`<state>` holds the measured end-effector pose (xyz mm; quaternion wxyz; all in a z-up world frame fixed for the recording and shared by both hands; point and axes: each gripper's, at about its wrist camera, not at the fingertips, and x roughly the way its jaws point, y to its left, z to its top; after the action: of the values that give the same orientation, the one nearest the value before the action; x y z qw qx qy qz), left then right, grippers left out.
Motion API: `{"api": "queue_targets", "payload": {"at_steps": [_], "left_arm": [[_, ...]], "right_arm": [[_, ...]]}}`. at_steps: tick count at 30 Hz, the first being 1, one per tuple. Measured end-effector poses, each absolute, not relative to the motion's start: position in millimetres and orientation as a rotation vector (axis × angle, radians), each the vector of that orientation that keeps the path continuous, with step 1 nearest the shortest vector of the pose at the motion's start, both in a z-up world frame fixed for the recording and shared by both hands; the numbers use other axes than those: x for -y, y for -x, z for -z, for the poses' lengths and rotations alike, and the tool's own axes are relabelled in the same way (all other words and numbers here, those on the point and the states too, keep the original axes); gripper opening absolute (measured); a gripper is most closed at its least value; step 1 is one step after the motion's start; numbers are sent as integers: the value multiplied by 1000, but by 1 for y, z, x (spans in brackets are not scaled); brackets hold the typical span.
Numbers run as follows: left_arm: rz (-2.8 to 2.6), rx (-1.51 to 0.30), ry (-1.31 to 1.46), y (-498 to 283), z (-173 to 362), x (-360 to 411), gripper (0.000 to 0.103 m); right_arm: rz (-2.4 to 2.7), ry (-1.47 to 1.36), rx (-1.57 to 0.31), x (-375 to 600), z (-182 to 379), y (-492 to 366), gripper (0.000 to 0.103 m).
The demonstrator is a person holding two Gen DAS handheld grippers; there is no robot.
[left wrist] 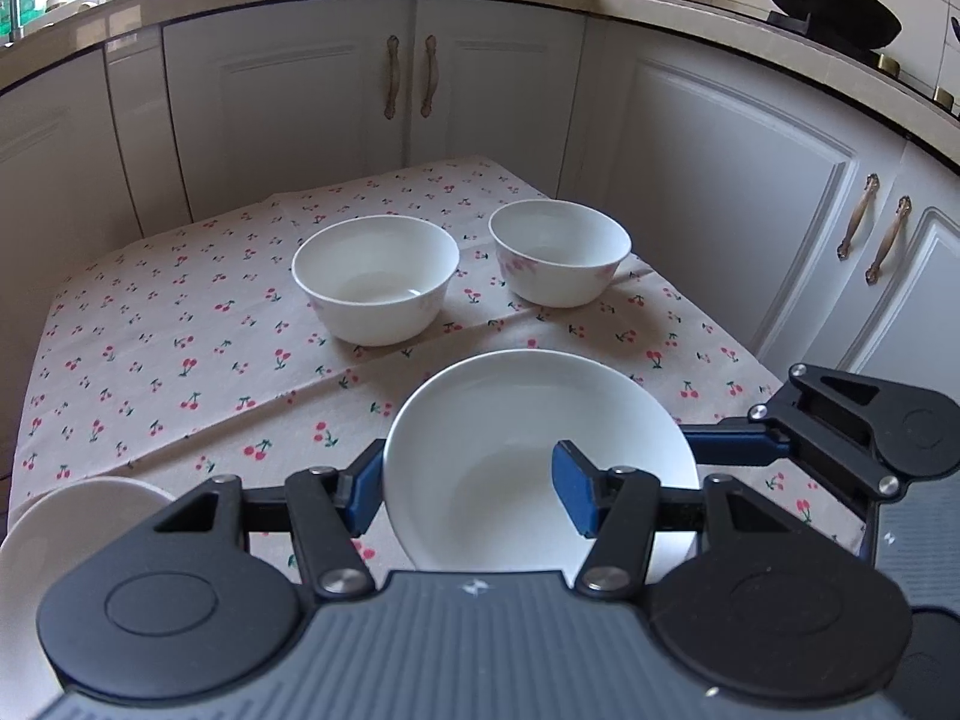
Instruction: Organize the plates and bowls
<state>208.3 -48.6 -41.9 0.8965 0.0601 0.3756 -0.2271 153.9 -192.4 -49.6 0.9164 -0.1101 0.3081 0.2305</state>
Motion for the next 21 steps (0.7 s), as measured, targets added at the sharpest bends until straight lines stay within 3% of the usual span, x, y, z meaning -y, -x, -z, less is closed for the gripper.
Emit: {"api": "queue_targets", "payload": {"at_steps": [21], "left_arm": [[471,-809,-96,-187,57,30,58]], "right_arm": [[-515,269,-691,179,62,-143,88]]}}
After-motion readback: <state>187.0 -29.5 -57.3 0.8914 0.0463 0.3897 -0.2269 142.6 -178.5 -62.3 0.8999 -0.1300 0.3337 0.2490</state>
